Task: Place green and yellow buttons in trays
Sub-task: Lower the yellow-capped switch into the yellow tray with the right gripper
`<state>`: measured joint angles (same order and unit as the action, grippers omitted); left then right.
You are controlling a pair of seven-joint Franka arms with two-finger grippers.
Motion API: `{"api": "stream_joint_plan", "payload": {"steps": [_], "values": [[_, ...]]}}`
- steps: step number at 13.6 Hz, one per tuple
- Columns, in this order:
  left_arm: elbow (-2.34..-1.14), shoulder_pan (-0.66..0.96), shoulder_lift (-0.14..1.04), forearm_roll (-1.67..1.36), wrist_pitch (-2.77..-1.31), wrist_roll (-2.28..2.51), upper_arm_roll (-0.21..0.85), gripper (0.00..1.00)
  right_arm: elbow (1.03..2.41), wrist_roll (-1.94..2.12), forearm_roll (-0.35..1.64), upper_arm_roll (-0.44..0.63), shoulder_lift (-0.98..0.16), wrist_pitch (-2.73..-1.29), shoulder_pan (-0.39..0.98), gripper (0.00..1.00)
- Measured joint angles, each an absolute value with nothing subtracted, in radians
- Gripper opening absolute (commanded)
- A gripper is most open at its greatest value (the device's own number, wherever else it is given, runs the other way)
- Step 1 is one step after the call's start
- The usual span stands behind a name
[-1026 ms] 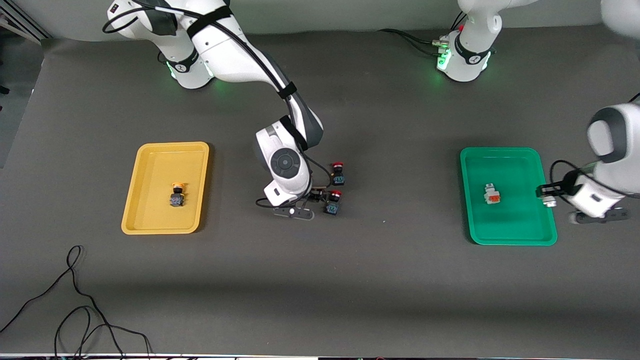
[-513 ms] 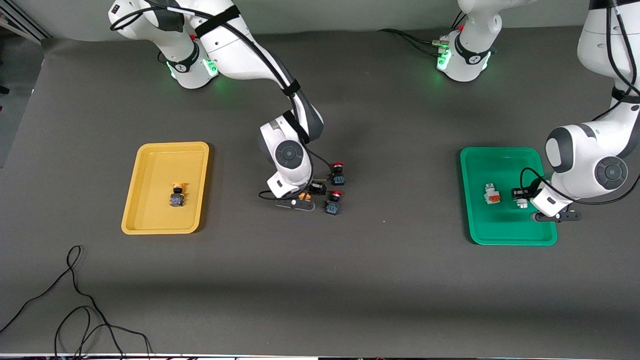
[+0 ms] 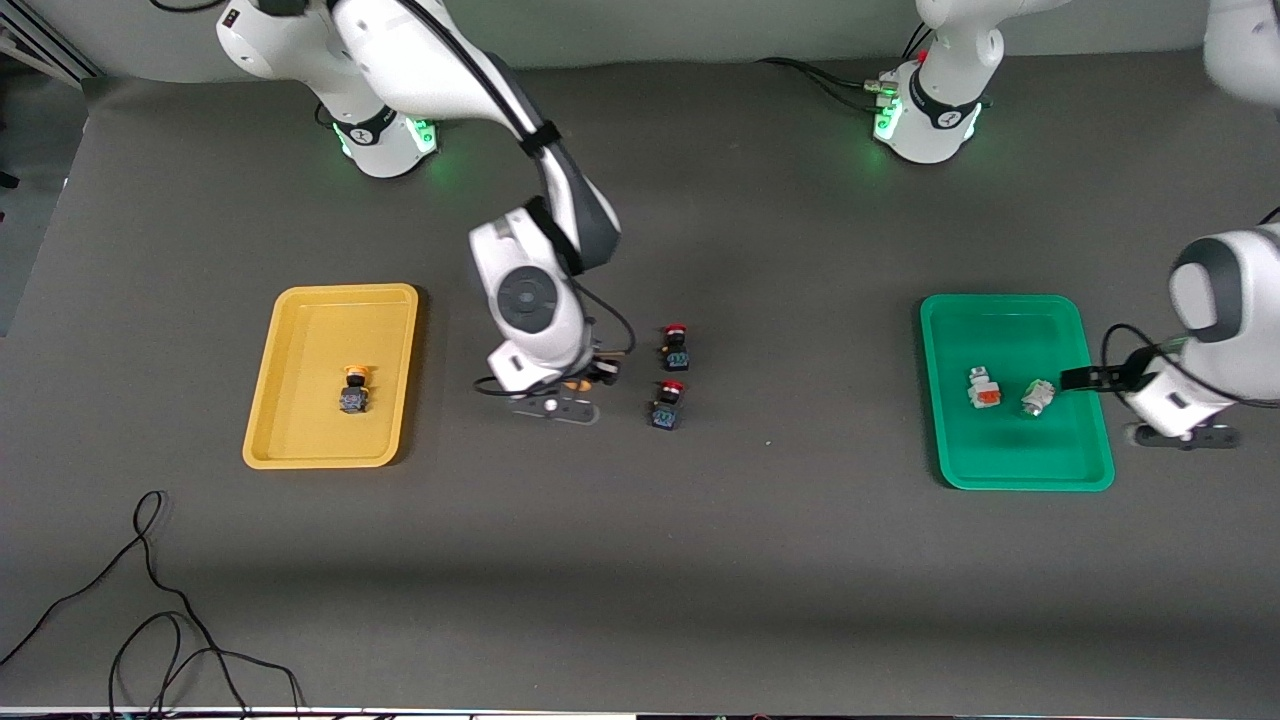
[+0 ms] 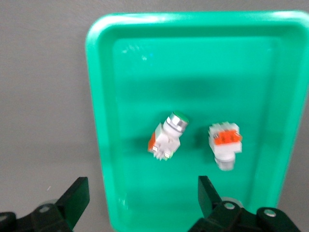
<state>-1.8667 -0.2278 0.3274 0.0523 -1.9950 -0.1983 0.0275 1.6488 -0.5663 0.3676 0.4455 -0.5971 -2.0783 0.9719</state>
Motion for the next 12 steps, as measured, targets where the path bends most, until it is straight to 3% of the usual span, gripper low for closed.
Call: {"api": "stream_joint_plan", "payload": {"steps": [3,5,10,12], "values": [[-1.719,-0.228,0.272,0.051,-1.777,-0.198,0.034,1.0,1.659,-0.308,0.368,0.61,-0.522,-1.897,0.968,0.0],[-1.639,-0.228,0.251,0.035,-1.677,-0.198,0.036,1.0,1.694,-0.119,0.368,0.735,-0.499,-1.857,0.964,0.0],[-1.6,-0.21,0.155,0.003,-1.579,-0.198,0.052,1.0,1.857,0.291,0.368,1.013,-0.467,-1.874,0.955,0.0],[-1.6,-0.174,0.108,0.002,-1.55,-0.193,0.056,1.0,1.974,0.398,0.368,1.067,-0.459,-1.994,0.95,0.0]]}}
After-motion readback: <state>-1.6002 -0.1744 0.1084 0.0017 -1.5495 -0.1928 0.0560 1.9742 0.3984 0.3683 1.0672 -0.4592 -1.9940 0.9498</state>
